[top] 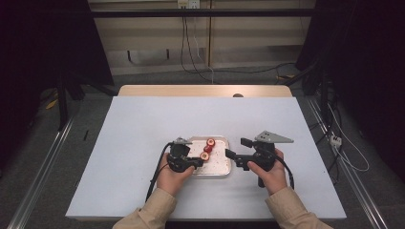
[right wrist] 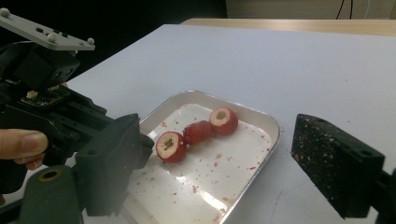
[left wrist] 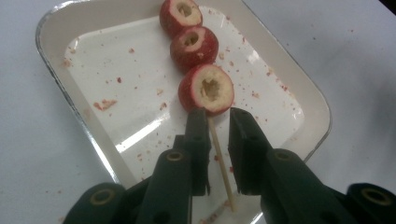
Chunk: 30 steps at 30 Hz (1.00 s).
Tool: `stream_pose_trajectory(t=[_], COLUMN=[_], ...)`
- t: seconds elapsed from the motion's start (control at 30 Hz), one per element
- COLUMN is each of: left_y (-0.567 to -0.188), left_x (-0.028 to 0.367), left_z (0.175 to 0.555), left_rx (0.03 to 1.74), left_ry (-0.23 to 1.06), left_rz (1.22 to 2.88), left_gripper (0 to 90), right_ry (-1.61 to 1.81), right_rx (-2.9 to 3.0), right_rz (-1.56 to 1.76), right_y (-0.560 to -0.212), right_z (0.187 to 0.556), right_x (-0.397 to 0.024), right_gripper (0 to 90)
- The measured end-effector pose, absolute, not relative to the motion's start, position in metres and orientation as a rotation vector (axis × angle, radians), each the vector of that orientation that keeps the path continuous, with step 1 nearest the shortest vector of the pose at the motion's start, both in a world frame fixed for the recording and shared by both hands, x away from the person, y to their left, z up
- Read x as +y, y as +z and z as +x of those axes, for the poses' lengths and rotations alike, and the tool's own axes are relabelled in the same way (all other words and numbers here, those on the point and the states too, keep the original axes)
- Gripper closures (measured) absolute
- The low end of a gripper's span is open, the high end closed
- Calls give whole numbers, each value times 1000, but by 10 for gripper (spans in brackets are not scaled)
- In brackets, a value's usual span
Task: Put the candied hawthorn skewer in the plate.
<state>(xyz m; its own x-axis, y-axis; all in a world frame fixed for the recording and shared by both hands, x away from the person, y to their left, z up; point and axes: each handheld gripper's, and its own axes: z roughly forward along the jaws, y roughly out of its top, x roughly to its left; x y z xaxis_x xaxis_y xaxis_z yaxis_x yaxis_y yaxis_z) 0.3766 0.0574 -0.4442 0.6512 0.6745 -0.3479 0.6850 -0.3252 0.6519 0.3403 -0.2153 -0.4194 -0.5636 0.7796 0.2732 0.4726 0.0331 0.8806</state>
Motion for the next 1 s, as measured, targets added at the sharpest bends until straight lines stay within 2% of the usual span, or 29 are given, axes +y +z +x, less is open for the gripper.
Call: stream_pose_trajectory(t=[0.1, 0.43, 0.67, 0.83, 1.0], left_y=[-441, -433, -422, -418, -417], left_x=[57, 63, 71, 81, 91], left_z=[376, 374, 369, 368, 366], left_rx=[1039, 1017, 947, 909, 899], left_ry=[-18, 3, -11, -7, 15], left_rz=[2060, 2038, 2012, 2000, 1996], left_gripper=[753, 614, 461, 384, 343], right_ry=[1543, 1543, 1534, 1525, 1514], right_rx=[2034, 2033, 2042, 2048, 2050], right_rz=[1279, 1281, 1278, 1269, 1261], right_y=[-420, -421, -424, -427, -430], right_z=[340, 337, 334, 331, 328], right_x=[-214, -214, -214, -217, -221], right_gripper=[156, 156, 153, 153, 150])
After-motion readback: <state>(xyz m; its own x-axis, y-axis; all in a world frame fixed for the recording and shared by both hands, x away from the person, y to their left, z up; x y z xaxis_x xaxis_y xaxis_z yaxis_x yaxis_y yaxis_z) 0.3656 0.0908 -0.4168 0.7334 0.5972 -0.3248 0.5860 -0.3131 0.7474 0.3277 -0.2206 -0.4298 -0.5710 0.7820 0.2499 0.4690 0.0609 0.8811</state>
